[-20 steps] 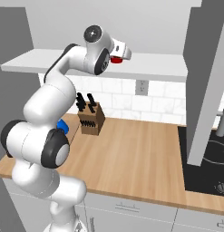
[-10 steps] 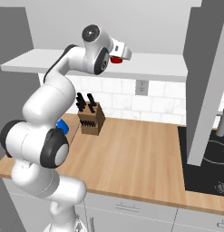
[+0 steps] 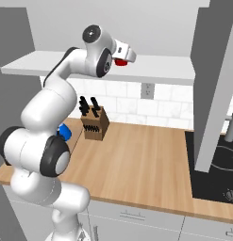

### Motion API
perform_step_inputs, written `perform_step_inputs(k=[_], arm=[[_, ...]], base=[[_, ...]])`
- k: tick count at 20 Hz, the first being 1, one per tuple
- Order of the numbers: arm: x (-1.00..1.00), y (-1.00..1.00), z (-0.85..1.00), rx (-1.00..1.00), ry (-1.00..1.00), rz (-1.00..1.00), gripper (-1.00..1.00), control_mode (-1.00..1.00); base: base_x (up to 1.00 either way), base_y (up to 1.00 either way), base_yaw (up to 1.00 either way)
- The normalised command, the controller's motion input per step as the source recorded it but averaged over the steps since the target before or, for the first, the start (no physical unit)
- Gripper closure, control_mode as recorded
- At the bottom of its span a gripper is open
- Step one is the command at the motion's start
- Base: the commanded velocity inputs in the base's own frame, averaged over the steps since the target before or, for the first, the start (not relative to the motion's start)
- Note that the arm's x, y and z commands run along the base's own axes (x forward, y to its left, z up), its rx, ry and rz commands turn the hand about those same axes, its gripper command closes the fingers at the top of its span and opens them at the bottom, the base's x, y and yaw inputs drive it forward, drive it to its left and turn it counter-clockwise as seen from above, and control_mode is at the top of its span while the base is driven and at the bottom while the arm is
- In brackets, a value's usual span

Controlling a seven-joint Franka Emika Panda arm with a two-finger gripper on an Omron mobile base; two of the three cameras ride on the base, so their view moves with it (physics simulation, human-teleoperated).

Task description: Pick the kettle from the counter and place it on the tray. Then pick the mug from the cabinet and place it on the tray. Then close the cabinet doors.

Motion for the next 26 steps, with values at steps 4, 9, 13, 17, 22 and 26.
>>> perform_step_inputs(k=[4,9,13,17,22,26], arm=[[-0.1,0.0,0.0,0.0,0.0,-0.01,-1.0,-1.0],[-0.09,0.03,0.0,0.0,-0.01,0.0,-1.0,-1.0],[0.0,0.07,0.0,0.0,-0.03,0.0,-1.0,-1.0],[0.03,0.04,0.0,0.0,-0.02,0.0,-1.0,-1.0],[0.08,0.0,0.0,0.0,0.0,0.0,1.0,-1.0],[0.0,0.0,0.0,0.0,0.0,0.0,1.0,-1.0]], base=[[0.0,0.0,0.0],[0.0,0.0,0.0],[0.0,0.0,0.0],[0.0,0.0,0.0],[0.0,0.0,0.0],[0.0,0.0,0.0]])
